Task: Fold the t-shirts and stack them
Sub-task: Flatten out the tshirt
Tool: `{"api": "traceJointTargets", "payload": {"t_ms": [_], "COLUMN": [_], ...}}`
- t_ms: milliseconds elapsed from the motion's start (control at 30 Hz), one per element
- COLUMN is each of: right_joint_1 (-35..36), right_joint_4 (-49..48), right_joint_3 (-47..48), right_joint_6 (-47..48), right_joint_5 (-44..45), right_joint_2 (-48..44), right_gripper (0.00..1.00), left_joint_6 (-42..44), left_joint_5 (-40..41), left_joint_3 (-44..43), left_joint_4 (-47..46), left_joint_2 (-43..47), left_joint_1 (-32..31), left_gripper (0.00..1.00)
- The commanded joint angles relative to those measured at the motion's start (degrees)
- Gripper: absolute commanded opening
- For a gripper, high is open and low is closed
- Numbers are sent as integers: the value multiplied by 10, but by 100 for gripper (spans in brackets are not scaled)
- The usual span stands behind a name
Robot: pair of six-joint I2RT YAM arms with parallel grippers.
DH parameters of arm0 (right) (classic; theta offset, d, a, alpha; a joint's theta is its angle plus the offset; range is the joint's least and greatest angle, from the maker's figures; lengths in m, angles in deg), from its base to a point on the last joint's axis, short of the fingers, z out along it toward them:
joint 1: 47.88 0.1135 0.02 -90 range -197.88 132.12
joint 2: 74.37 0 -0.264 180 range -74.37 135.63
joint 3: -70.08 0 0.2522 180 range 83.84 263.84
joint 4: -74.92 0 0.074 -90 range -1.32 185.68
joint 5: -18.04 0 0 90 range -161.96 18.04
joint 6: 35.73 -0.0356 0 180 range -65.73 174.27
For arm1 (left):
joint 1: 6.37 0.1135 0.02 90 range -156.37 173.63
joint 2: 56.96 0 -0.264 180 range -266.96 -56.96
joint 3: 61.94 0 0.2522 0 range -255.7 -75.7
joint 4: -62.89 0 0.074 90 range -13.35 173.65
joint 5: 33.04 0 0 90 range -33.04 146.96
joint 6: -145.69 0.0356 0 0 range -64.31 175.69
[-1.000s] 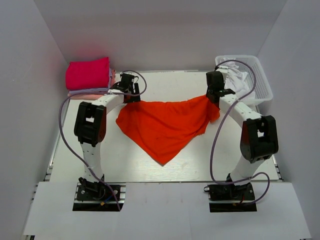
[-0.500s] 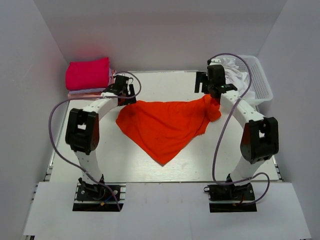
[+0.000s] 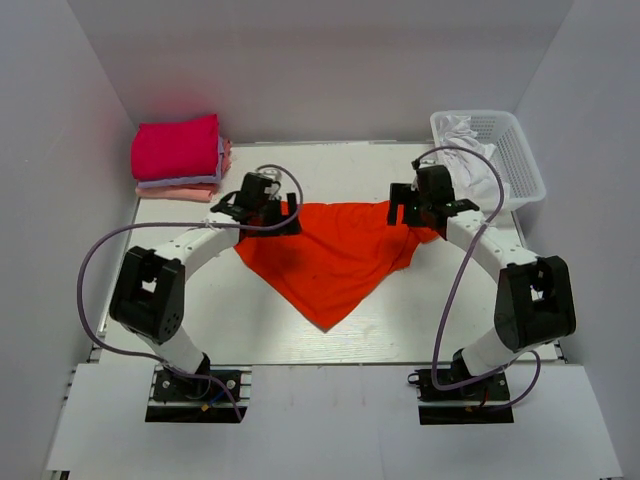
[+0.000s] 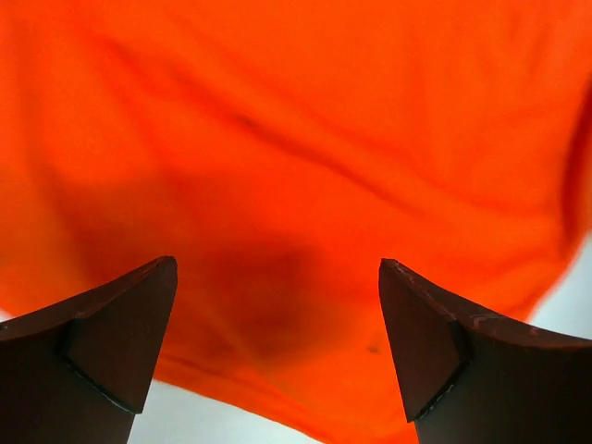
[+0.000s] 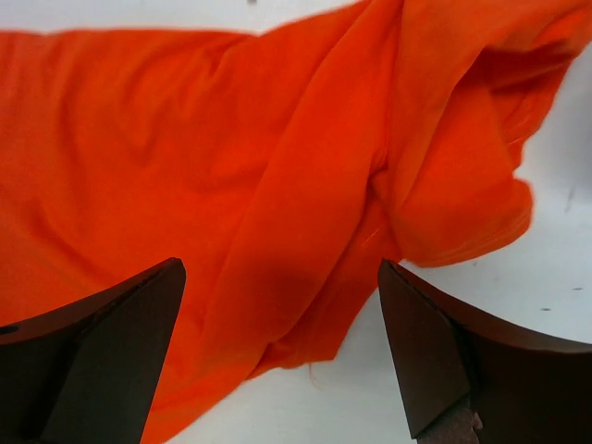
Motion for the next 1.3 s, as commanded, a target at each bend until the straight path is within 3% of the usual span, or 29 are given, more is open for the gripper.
{"api": "traceJointTargets", "payload": {"t_ms": [0,67,200,500,700,933,1133,1267], "right_joint_1": [2,1,0,4,14,58,102,111], "right_joint_4": [-35,-36,-7,-31,-51,-87,-99,-56], "right_joint_3": [-19,-11,46,12,-57,-147,-190,-156], "right_joint_6": [-24,-21,-28,-57,-80,-103,-118,-84], "right_joint_5": [-50,-95,-100,-118,-138,-198,-214,-153], "right_joint_2": [-24,-2,62,106,95,46,-14,-64], "right_gripper": [90,90,90,90,90,90,90,90], "left_joint_6": [10,-1,-14,-25,-44,-61,-51,-14], "left_joint_5": [-38,-68,-80,-70,-22,154,174,179], "left_joint_3": [-2,10,8,56,74,86,57,11], "left_joint_4": [-7,-44,-50,-63,-36,19,31,64], "left_joint_2": [-6,-20,-69,-72,-86,-41,-29,-4], "left_joint_1": [-39,-49,-73,-100,-86,-61,-26,-37], "left_gripper": [100,100,100,100,100,100,100,100]}}
